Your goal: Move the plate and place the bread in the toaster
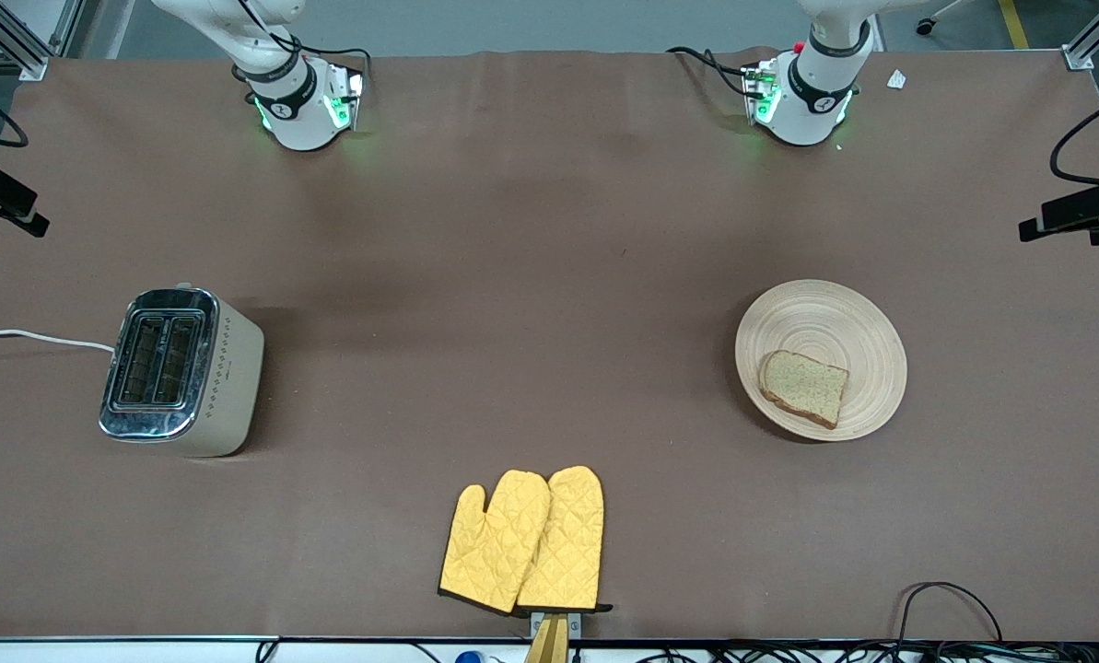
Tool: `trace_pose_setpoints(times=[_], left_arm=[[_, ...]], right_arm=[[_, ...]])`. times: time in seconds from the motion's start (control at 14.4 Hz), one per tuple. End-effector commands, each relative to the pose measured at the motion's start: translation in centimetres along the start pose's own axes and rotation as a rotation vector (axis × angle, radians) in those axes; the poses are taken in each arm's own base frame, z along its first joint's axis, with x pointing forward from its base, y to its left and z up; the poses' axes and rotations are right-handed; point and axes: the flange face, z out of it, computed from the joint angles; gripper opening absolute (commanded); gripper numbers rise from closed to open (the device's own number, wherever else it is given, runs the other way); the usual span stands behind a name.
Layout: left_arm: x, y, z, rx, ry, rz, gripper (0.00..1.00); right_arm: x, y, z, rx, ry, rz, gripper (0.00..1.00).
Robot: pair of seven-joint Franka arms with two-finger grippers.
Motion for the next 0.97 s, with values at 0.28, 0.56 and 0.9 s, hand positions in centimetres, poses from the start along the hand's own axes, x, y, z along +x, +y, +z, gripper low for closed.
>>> trace_pose_setpoints(times=[0.28, 0.56, 0.9], left_arm=[[3.6, -7.7, 6.8, -0.184, -0.135, -0.062, 1.00], [7.9, -14.3, 15.2, -0.320, -0.180, -0.053, 1.00], [10.8, -20.8, 25.5, -0.443, -0.180, 0.048, 1.00]], right_arm=[[-0.2, -0.3, 0.6, 0.013, -0.003, -0.025, 1.00], [-0.3, 0.2, 1.4, 0.014, -0.020, -0.016, 1.00], [-0.4, 0.5, 2.1, 0.015, -0.035, -0.010, 1.00]])
